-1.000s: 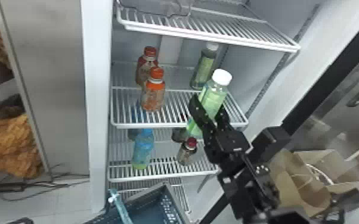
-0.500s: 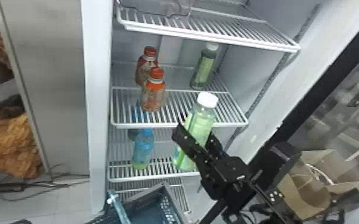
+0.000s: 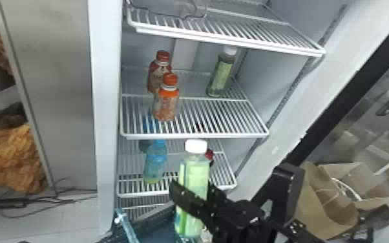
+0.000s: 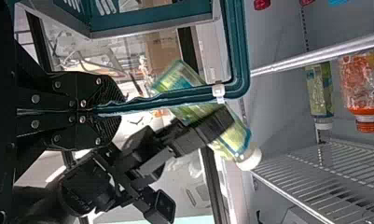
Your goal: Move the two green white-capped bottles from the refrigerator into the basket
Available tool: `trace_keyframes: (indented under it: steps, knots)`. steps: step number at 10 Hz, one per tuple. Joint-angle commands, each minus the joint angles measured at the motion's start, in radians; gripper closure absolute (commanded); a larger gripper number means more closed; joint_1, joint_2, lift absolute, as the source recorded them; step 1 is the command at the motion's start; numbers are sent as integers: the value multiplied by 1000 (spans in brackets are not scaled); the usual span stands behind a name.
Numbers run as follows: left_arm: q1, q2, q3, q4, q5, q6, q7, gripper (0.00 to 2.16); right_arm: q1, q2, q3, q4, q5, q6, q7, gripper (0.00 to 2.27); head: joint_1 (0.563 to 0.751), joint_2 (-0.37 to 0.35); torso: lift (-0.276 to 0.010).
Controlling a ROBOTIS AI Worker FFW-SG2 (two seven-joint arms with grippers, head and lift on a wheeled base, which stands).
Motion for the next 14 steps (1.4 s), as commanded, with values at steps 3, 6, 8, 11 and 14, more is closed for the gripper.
trace_keyframes:
  steps: [3,6,8,11,14]
  knots:
    - [1,0,0,0,0,0,0,1204,-9,2,-10,-85,37,305,-1,814,695,-350,-4]
    - [3,-2,0,0,0,0,0,1204,-58,5,-10,-31,5,418,-1,814,695,-350,-4]
    - [3,-2,0,0,0,0,0,1204,-92,3,10,38,-11,421,14,814,695,-350,-4]
    - [3,-2,2,-2,0,0,0,1204,-115,-11,68,114,-91,364,22,814,695,-331,-4]
    - [-1,-2,-2,0,0,0,0,1204,-115,-17,81,141,-119,352,30,814,695,-276,-4]
